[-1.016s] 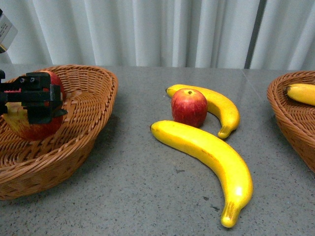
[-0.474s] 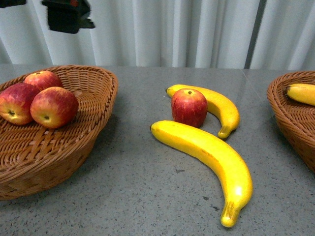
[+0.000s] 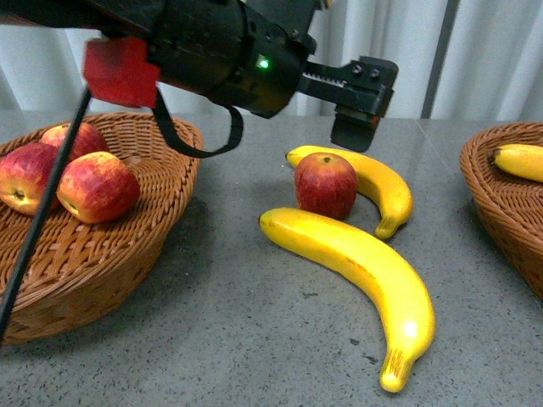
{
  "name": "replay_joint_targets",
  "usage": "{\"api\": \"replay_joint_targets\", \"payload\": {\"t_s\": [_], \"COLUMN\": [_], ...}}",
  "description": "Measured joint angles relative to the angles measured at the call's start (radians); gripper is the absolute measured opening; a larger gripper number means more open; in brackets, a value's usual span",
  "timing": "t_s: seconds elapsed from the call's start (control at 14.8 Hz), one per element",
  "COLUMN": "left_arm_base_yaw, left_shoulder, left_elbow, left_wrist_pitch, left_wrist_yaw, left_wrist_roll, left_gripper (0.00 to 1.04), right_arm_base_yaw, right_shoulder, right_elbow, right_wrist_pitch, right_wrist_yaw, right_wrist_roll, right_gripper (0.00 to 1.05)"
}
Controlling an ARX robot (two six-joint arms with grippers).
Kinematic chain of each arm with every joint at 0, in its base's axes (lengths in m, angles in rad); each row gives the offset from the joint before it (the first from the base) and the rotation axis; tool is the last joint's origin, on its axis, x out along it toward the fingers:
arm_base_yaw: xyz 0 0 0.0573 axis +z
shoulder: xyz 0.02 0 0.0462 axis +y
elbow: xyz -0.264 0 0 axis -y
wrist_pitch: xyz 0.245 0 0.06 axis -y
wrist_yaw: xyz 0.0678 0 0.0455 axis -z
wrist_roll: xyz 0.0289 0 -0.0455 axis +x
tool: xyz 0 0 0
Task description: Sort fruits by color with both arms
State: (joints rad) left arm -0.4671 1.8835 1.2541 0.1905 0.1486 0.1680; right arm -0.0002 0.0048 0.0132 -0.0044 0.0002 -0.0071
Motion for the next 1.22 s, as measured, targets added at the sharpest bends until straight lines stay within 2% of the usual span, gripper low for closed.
{"api": "replay_joint_targets", "payload": {"t_s": [0.34,0.88,1.08,1.22], "left_arm_base_yaw": [-0.02,0.003,0.005,0.005], "left_shoulder": [0.151,0.233,0.233,0.233], "left_elbow": [0.096,0.178,0.182,0.182], "left_wrist_pitch": [-0.03,-0.131,-0.128,-0.122], "left_wrist_yaw": [0.013,0.01,0.01,0.01], "left_wrist_roll": [0.066,0.042,0.034,0.022], "left_gripper": [0.98,0.98,0.71,0.65], "right_arm_base_yaw": [0.0,0.0,0.0,0.0], "right_shoulder": [0.0,0.0,0.0,0.0], "right_elbow": [0.0,0.0,0.0,0.0], "right_wrist_pitch": [0.0,0.0,0.0,0.0], "right_wrist_yaw": [0.0,0.0,0.0,0.0], "right_wrist_roll": [0.0,0.0,0.0,0.0], "right_gripper": [0.98,0.98,0.98,0.98]}}
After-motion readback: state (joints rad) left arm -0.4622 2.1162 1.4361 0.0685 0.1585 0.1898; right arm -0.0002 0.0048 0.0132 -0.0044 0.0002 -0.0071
